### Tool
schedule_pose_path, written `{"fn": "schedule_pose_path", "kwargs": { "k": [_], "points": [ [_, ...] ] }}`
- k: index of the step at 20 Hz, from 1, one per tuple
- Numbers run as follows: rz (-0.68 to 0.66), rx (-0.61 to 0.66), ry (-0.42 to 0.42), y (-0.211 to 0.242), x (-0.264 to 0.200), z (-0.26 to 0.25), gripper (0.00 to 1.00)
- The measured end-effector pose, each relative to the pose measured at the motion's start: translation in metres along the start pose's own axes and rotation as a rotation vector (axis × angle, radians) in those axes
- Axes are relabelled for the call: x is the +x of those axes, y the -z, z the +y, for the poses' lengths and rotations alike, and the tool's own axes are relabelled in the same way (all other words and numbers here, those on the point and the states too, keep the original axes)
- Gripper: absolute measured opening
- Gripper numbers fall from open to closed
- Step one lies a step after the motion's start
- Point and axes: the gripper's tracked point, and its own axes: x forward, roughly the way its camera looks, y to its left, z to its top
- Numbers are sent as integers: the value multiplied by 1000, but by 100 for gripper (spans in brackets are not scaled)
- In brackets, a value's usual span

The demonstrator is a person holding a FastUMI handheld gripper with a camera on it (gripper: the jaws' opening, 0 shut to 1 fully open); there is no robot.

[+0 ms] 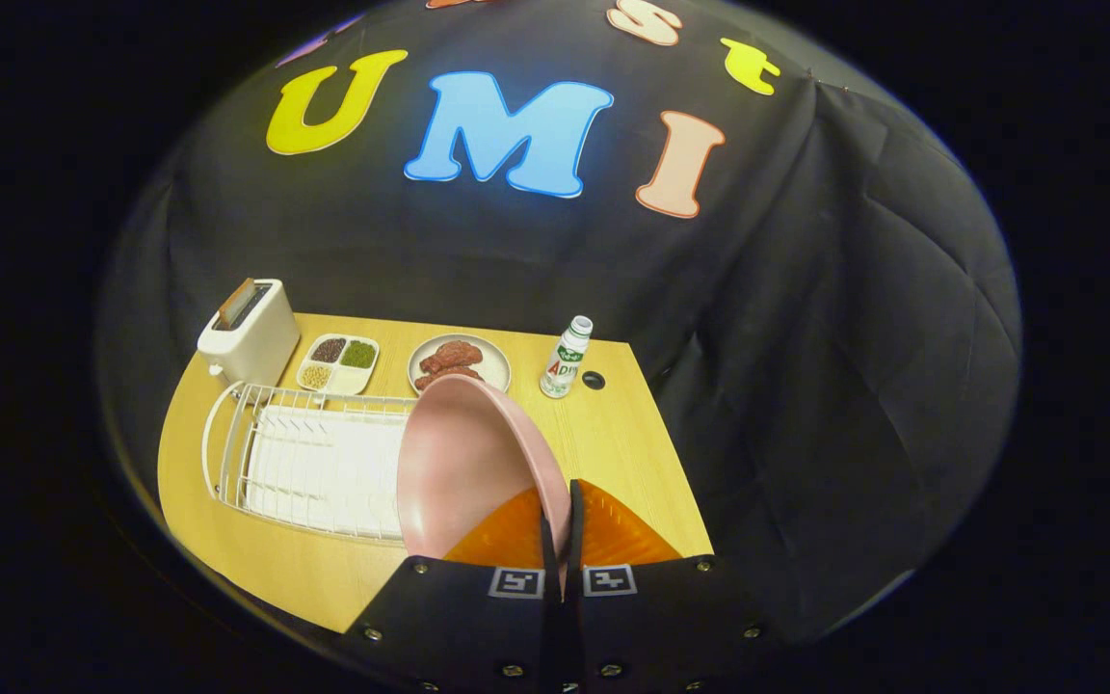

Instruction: Take the plate from the dish rack, then take the spoon from the basket and place it into the plate.

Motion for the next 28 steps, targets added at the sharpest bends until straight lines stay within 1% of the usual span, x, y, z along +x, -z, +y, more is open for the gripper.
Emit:
{"fn": "schedule_pose_path", "kwargs": {
  "k": [3, 5, 9, 11, 14, 17, 20, 26, 28],
  "points": [
    [35, 9, -25, 28, 0, -11, 1],
    [44, 39, -64, 46, 0, -13, 1],
    [114, 101, -190, 104, 11, 1, 1],
    [152, 100, -244, 130, 16, 12, 1],
    [197, 107, -309, 163, 28, 27, 1],
    [251, 168, -407, 193, 43, 49, 1],
    [265, 187, -509, 212, 60, 67, 1],
    [295, 202, -625, 235, 94, 91, 1],
    [312, 221, -677, 240, 102, 102, 1]
  ]
}}
